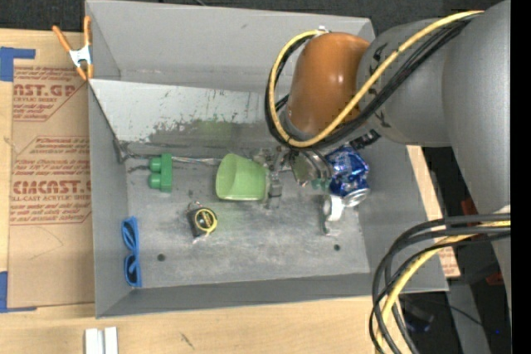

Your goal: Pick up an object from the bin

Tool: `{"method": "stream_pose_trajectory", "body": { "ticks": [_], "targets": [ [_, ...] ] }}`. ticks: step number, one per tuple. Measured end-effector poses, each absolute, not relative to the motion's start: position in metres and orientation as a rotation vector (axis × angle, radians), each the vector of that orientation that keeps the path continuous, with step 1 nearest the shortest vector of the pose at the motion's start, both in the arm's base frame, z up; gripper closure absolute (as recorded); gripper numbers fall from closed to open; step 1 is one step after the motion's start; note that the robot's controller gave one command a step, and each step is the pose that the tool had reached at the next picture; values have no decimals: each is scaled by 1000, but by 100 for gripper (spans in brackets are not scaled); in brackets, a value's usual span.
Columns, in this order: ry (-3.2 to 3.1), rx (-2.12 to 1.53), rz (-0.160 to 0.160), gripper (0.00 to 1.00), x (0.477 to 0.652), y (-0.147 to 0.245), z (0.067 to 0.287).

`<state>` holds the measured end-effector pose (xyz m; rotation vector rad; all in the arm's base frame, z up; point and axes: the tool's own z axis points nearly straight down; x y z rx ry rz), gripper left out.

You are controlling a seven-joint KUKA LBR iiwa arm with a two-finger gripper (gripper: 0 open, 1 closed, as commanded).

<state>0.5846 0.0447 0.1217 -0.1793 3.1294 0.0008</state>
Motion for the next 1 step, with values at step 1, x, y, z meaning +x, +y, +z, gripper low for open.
{"method": "stream_pose_trajectory", "body": {
  "ticks": [1],
  "targets": [
    [3126,-179,0,100,587,45,195]
  ]
}}
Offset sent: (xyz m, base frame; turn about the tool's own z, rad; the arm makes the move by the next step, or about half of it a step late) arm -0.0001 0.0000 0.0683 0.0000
